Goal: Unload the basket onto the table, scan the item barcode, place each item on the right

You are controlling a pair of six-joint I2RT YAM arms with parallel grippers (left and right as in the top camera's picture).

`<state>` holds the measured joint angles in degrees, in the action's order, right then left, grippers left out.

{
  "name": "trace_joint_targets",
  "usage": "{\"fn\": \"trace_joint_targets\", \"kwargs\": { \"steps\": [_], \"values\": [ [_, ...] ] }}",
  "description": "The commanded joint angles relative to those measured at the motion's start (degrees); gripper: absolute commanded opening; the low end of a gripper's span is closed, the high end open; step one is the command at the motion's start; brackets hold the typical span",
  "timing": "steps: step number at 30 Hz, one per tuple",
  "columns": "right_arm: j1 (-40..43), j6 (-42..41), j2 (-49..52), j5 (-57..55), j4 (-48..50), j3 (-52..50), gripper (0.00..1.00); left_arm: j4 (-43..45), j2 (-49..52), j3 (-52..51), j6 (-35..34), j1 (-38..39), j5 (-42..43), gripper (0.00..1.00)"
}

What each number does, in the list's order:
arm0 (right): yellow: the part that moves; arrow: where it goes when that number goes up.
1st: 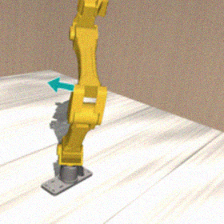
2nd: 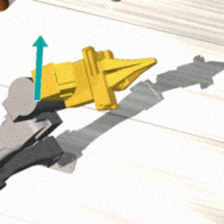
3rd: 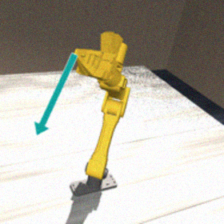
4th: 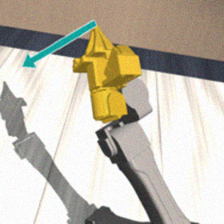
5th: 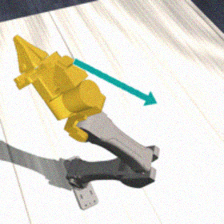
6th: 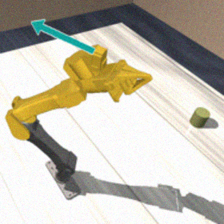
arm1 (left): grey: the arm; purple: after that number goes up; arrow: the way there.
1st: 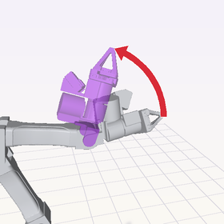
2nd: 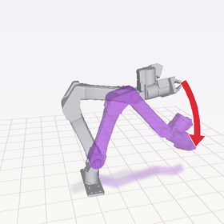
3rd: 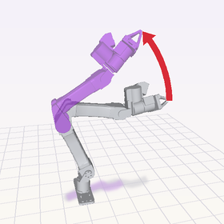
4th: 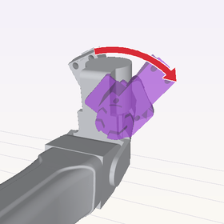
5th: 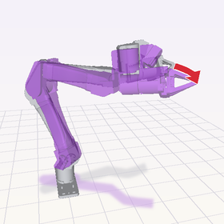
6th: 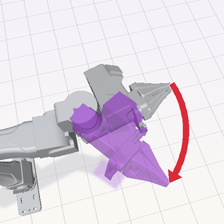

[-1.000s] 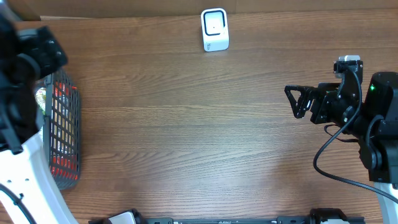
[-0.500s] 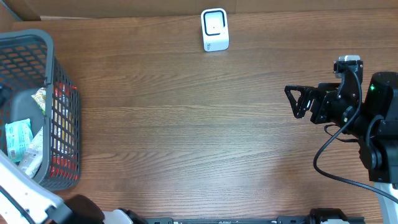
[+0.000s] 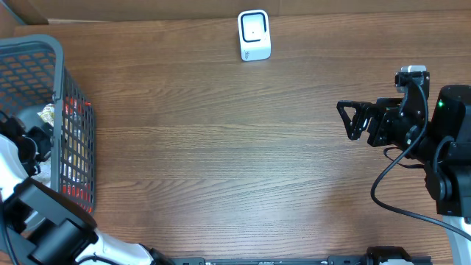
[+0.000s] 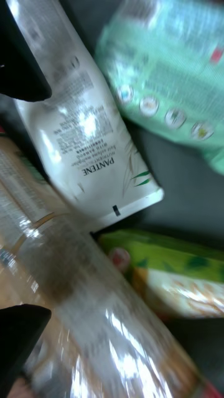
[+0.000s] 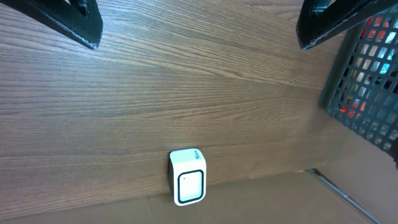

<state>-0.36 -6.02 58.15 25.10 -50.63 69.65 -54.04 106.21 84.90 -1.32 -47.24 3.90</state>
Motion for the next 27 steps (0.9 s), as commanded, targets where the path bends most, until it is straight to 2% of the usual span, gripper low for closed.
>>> {"fn": "trace_joint_targets", "kwargs": {
  "steps": [1,4,9,13,25,27],
  "values": [
    [0.3,-0.2,-0.2,0.0,0.1,1.9,1.0,1.2,4.2,-0.4,6.5,0.1,0.7,0.95],
    [0.3,-0.2,-0.2,0.0,0.1,1.9,1.0,1.6,6.6,-0.4,8.0,0.1,1.0,0.95],
    [0.3,-0.2,-0.2,0.0,0.1,1.9,1.0,1.9,9.9,-0.4,13.0,0.1,6.3,0.93],
    [0.3,-0.2,-0.2,0.0,0.1,1.9,1.0,2.1,12.2,-0.4,13.8,0.1,8.0,0.9],
    [0.3,-0.2,-0.2,0.0,0.1,1.9,1.0,2.0,15.3,-0.4,16.8,0.3,9.0,0.59],
    [0.3,-0.2,-0.2,0.0,0.1,1.9,1.0,2.1,15.3,-0.3,18.5,0.3,11.5,0.57]
  ]
}}
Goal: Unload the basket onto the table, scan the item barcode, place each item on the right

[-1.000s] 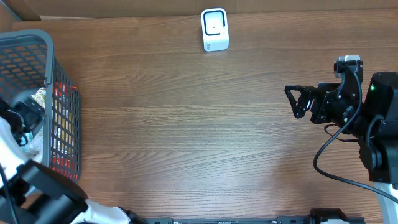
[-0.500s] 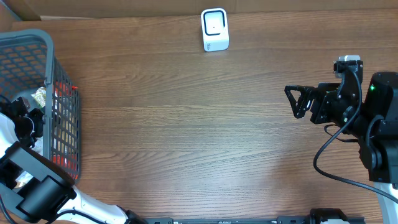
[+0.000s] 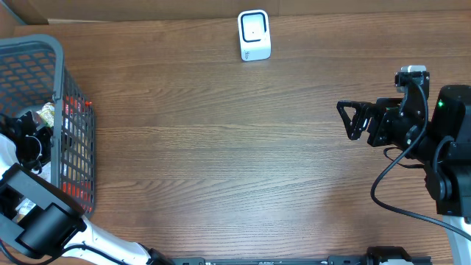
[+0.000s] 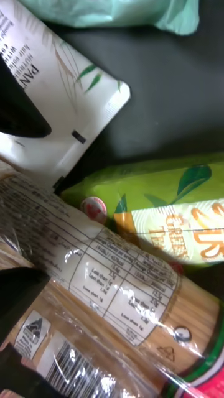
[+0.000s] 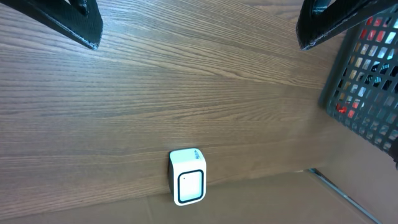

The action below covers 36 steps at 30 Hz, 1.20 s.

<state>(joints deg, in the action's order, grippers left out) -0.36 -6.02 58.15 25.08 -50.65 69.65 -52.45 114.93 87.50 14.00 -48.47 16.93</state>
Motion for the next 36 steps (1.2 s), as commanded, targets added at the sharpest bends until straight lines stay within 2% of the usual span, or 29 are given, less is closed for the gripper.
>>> {"fn": "trace_joint_targets", "kwargs": {
  "steps": [1,6,9,16,19,25,28,30,31,34,35,36],
  "values": [
    [0.3,-0.2,-0.2,0.0,0.1,1.9,1.0,0.7,6.6,-2.9,3.5,1.6,-0.6,0.59],
    [0.3,-0.2,-0.2,0.0,0.1,1.9,1.0,1.6,6.6,-2.3,4.8,1.6,4.1,0.67],
    [0.3,-0.2,-0.2,0.0,0.1,1.9,1.0,1.7,6.6,-2.3,8.0,1.6,6.3,0.68],
    [0.3,-0.2,-0.2,0.0,0.1,1.9,1.0,1.4,6.6,-2.3,12.7,1.6,11.7,0.63],
    [0.3,-0.2,-0.2,0.0,0.1,1.9,1.0,0.8,6.6,-2.4,14.6,1.7,11.6,0.57],
    [0.3,-0.2,-0.2,0.0,0.1,1.9,1.0,2.0,6.6,-4.0,15.8,1.8,11.6,0.54],
    [0.3,-0.2,-0.2,0.0,0.1,1.9,1.0,3.1,6.6,-5.2,15.8,2.0,11.6,0.35],
    [0.3,-0.2,-0.2,0.0,0.1,1.9,1.0,3.5,6.6,-6.1,15.8,2.1,11.6,0.26],
    [0.3,-0.2,-0.2,0.0,0.1,1.9,1.0,3.9,6.6,-7.2,15.8,2.2,11.6,0.23],
    [0.3,-0.2,-0.2,0.0,0.1,1.9,1.0,5.6,6.6,-9.1,15.8,2.2,11.6,0.22],
    [0.3,-0.2,-0.2,0.0,0.1,1.9,1.0,6.2,6.6,-9.8,15.8,2.2,11.6,0.17],
    [0.3,-0.2,-0.2,0.0,0.1,1.9,1.0,6.6,6.6,-10.1,15.8,2.2,11.6,0.06]
  ]
}}
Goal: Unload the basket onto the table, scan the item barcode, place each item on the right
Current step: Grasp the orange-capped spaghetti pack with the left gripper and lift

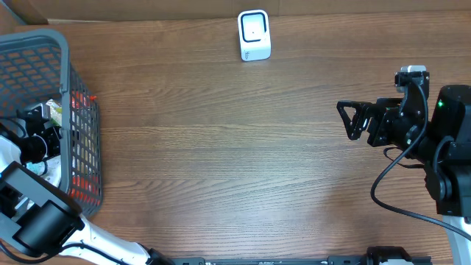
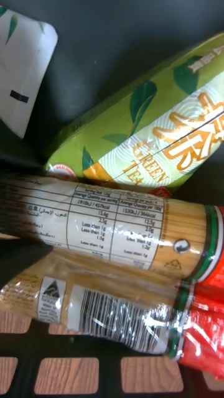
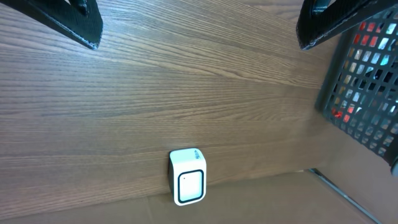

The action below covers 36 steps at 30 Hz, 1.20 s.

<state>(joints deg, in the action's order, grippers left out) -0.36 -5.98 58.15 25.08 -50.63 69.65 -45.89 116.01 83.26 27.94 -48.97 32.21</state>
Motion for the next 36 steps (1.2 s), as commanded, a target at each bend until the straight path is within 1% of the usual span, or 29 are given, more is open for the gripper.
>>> {"fn": "trace_joint_targets", "kwargs": {
  "steps": [1,3,6,11,13,14,15,18,20,23,26,28,30,32,33,34,35,36],
  "values": [
    [0.3,-0.2,-0.2,0.0,0.1,1.9,1.0,0.1,5.5,-5.9,1.6,2.7,-3.7,0.04],
    [0.3,-0.2,-0.2,0.0,0.1,1.9,1.0,0.1,5.5,-5.7,0.6,2.6,-3.7,0.04],
    [0.3,-0.2,-0.2,0.0,0.1,1.9,1.0,-0.4,5.5,-4.3,-3.3,2.5,-3.9,0.04],
    [0.3,-0.2,-0.2,0.0,0.1,1.9,1.0,-5.7,5.4,2.1,-8.9,2.5,-4.5,0.04],
    [0.3,-0.2,-0.2,0.0,0.1,1.9,1.0,-10.8,5.4,8.5,-14.6,2.5,-7.7,0.04],
    [0.3,-0.2,-0.2,0.0,0.1,1.9,1.0,-14.6,5.4,13.1,-18.9,2.5,-11.3,0.04],
    [0.3,-0.2,-0.2,0.0,0.1,1.9,1.0,-17.0,5.4,16.0,-21.2,2.5,-14.0,0.04],
    [0.3,-0.2,-0.2,0.0,0.1,1.9,1.0,-22.7,5.4,22.8,-25.5,2.5,-22.0,0.04],
    [0.3,-0.2,-0.2,0.0,0.1,1.9,1.0,-27.2,5.4,28.2,-29.4,2.6,-29.8,0.04],
    [0.3,-0.2,-0.2,0.0,0.1,1.9,1.0,-31.8,5.3,33.5,-33.9,2.6,-36.5,0.04],
    [0.3,-0.2,-0.2,0.0,0.1,1.9,1.0,-33.9,5.3,36.5,-35.9,2.6,-38.6,0.04],
    [0.3,-0.2,-0.2,0.0,0.1,1.9,1.0,-33.8,5.3,36.7,-35.9,2.7,-38.5,0.04],
    [0.3,-0.2,-0.2,0.0,0.1,1.9,1.0,-33.6,5.4,36.5,-35.9,2.9,-37.2,0.04],
    [0.3,-0.2,-0.2,0.0,0.1,1.9,1.0,-33.4,5.5,36.0,-35.9,3.1,-33.9,0.04],
    [0.3,-0.2,-0.2,0.0,0.1,1.9,1.0,-33.4,5.5,35.5,-35.7,3.2,-32.0,0.07],
    [0.3,-0.2,-0.2,0.0,0.1,1.9,1.0,-33.3,5.5,35.1,-35.3,3.3,-30.4,0.22],
    [0.3,-0.2,-0.2,0.0,0.1,1.9,1.0,-33.1,5.5,34.6,-34.2,3.7,-28.9,0.38],
    [0.3,-0.2,-0.2,0.0,0.1,1.9,1.0,-32.7,5.5,33.8,-31.5,4.1,-27.5,0.51]
  ]
}}
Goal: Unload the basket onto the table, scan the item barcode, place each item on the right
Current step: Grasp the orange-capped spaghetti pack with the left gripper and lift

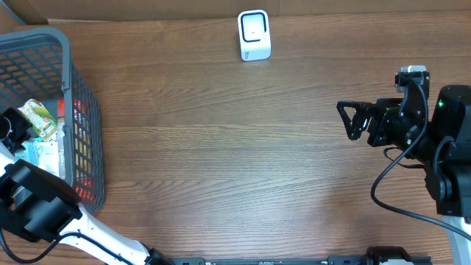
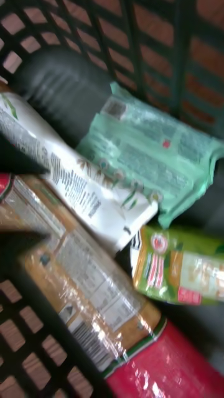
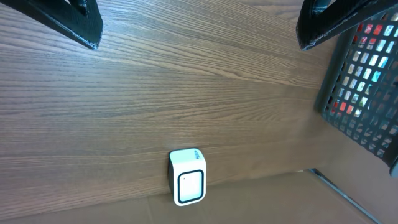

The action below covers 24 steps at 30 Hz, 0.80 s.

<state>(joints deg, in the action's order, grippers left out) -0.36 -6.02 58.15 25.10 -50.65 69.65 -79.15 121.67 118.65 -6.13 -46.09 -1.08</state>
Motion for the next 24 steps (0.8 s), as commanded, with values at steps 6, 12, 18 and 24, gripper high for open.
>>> {"fn": "trace_joint_targets", "kwargs": {
  "steps": [6,12,18,24],
  "values": [
    [0.3,-0.2,-0.2,0.0,0.1,1.9,1.0,4.3,-0.2,-7.5,12.6,4.0,7.3,0.83],
    [0.3,-0.2,-0.2,0.0,0.1,1.9,1.0,9.1,-0.2,-15.3,19.3,6.2,6.9,0.87],
    [0.3,-0.2,-0.2,0.0,0.1,1.9,1.0,13.6,-0.2,-21.1,21.1,6.8,3.8,0.87],
    [0.3,-0.2,-0.2,0.0,0.1,1.9,1.0,17.4,-0.2,-25.0,20.7,6.7,0.0,0.89]
  ]
}}
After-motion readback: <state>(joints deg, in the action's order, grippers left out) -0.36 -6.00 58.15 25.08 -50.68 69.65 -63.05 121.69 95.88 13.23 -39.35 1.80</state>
